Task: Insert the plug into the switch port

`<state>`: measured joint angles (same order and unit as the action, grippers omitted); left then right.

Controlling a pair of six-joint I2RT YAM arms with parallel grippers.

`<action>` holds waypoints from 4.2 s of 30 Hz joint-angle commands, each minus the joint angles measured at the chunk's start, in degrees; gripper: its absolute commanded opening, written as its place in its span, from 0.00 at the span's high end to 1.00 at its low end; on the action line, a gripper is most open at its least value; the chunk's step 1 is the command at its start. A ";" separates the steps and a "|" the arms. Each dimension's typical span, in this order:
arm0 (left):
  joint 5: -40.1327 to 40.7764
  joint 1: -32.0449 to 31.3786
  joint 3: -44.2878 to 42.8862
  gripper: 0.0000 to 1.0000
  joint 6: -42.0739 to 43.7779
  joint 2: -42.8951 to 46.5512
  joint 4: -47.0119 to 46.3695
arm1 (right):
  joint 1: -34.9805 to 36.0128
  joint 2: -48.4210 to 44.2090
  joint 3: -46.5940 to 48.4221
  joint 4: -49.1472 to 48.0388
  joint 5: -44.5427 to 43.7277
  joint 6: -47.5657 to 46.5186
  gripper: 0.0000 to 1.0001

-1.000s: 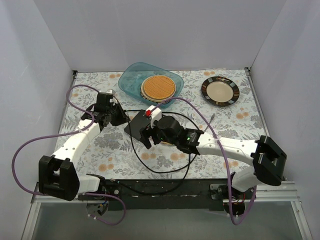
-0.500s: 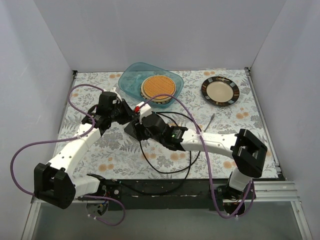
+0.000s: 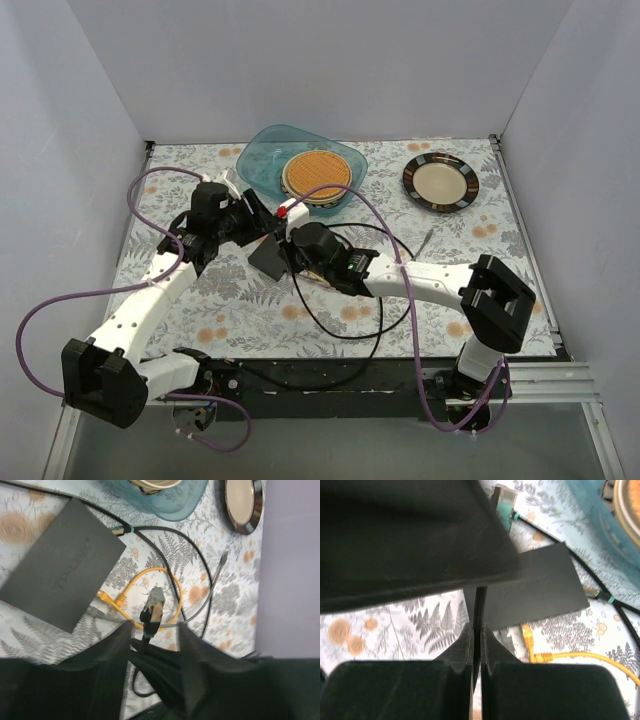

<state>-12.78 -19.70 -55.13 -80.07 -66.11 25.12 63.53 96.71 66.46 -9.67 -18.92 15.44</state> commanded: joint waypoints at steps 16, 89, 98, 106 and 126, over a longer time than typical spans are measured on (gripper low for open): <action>-18.92 -0.42 8.63 0.23 11.08 9.41 -23.44 | -13.95 -18.39 -13.63 -1.75 57.94 -11.66 0.99; -14.64 -3.50 3.45 1.00 2.90 4.58 -19.41 | -10.44 -16.64 -5.72 -4.74 21.29 -5.33 0.58; -17.46 -3.50 4.77 0.64 6.15 6.60 -21.61 | -10.53 -15.93 -5.29 -5.36 25.50 -6.39 0.99; -13.68 -3.50 6.88 0.09 11.25 11.08 -21.70 | -15.53 -16.29 -4.84 -0.62 40.69 -9.72 0.99; -35.91 -3.50 12.51 0.50 12.66 11.62 -34.70 | -23.01 -17.78 -7.83 -4.13 73.32 -8.68 0.99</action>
<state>-44.64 -23.07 -42.74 -67.31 -55.05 -6.66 40.97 80.58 58.61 -9.72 51.20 5.85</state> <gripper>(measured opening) 0.568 0.058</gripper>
